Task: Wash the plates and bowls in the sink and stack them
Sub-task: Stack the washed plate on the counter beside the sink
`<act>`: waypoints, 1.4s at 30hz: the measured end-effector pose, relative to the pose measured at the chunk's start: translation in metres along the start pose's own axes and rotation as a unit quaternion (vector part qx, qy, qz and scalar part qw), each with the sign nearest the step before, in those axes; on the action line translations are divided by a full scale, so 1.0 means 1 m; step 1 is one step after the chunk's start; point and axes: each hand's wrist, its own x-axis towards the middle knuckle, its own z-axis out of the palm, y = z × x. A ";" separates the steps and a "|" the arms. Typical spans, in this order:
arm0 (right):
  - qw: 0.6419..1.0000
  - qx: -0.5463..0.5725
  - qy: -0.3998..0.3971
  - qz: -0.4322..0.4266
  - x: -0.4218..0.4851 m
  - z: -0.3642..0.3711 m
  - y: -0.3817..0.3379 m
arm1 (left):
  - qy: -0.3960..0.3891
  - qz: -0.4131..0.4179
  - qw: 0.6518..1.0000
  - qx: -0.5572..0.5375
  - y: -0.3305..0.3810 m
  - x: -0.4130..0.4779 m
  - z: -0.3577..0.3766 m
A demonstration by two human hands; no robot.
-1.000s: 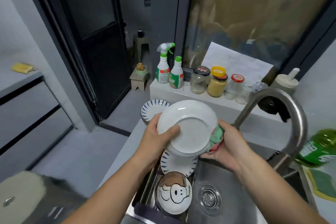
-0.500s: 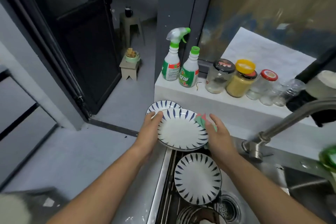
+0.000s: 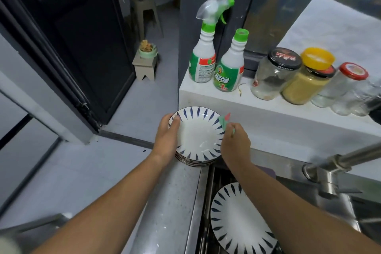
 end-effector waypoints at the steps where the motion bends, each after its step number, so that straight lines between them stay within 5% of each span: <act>1: 1.000 -0.003 0.000 0.001 0.003 0.003 0.002 | 0.006 0.002 1.000 0.013 -0.003 0.003 0.000; 13: 0.998 -0.049 -0.025 -0.035 0.022 0.014 0.017 | 0.042 -0.001 0.996 0.078 -0.026 0.009 0.004; 19: 0.986 0.139 0.079 0.042 0.019 0.007 0.019 | 0.034 0.007 0.993 0.111 -0.025 0.006 0.002; 25: 0.950 0.284 0.085 0.095 0.009 -0.017 0.017 | 0.036 -0.027 0.990 0.137 -0.023 0.002 -0.004; 31: 0.874 0.459 -0.053 0.154 -0.018 -0.078 0.010 | 0.101 0.068 0.978 0.169 -0.001 -0.036 0.003; 35: 0.849 0.485 -0.121 0.173 -0.060 -0.127 0.020 | 0.019 0.107 0.990 0.094 0.020 -0.107 0.044; 39: 0.871 0.447 -0.124 0.162 -0.104 -0.158 0.042 | -0.162 -0.046 0.985 -0.035 0.026 -0.194 0.112; 42: 0.906 0.385 -0.122 0.124 -0.143 -0.182 0.067 | -0.202 -0.153 0.963 -0.096 0.025 -0.259 0.155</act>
